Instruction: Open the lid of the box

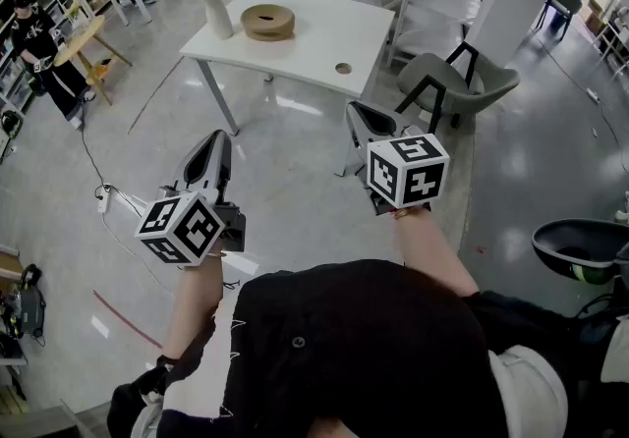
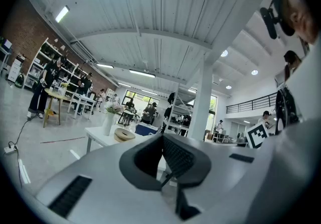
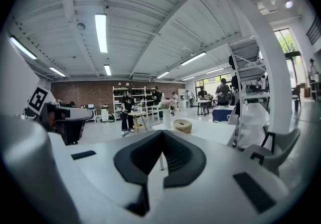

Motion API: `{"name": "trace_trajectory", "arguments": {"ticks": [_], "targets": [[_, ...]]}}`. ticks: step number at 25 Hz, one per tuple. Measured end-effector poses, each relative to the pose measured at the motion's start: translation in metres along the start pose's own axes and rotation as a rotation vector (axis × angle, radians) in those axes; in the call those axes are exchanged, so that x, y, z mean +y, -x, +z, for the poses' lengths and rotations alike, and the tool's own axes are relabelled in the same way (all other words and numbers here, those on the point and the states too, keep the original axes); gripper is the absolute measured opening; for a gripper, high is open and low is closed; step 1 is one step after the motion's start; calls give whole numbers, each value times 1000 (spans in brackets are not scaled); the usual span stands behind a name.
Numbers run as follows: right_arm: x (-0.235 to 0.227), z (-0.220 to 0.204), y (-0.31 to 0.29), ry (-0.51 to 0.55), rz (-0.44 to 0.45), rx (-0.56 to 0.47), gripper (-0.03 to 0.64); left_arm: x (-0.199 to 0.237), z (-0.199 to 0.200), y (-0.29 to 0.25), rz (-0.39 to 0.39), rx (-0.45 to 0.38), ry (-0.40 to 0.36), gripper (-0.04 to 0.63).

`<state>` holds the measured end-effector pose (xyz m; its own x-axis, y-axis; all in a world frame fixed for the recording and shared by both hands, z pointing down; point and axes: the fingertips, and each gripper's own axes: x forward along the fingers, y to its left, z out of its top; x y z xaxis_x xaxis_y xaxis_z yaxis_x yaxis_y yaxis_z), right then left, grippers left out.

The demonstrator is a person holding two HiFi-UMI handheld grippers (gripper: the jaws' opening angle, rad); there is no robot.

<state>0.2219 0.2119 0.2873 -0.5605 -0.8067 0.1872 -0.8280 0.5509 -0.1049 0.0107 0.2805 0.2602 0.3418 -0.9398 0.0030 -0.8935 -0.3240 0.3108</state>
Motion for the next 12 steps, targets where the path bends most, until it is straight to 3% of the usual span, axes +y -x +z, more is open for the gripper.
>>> {"name": "trace_trajectory", "arguments": {"ticks": [12], "targets": [[8, -6, -6, -29, -16, -4, 5, 11, -2, 4, -28, 1, 34, 11]]}}
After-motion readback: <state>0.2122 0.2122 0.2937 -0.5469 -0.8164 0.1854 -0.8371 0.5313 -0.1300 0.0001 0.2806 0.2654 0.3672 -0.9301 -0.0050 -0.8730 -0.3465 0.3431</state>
